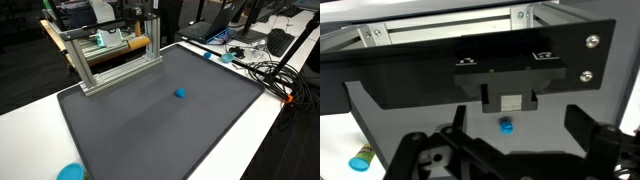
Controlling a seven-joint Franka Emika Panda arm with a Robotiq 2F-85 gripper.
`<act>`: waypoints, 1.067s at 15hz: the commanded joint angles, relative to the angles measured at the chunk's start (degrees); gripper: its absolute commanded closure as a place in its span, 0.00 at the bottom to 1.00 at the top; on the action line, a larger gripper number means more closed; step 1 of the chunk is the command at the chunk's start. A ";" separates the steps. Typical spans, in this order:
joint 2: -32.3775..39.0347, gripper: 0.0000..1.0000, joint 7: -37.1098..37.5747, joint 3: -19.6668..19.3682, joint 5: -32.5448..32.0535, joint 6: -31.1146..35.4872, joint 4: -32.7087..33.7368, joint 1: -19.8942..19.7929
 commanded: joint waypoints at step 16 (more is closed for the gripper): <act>1.07 0.00 -0.07 -0.16 -0.16 -1.14 -0.90 1.04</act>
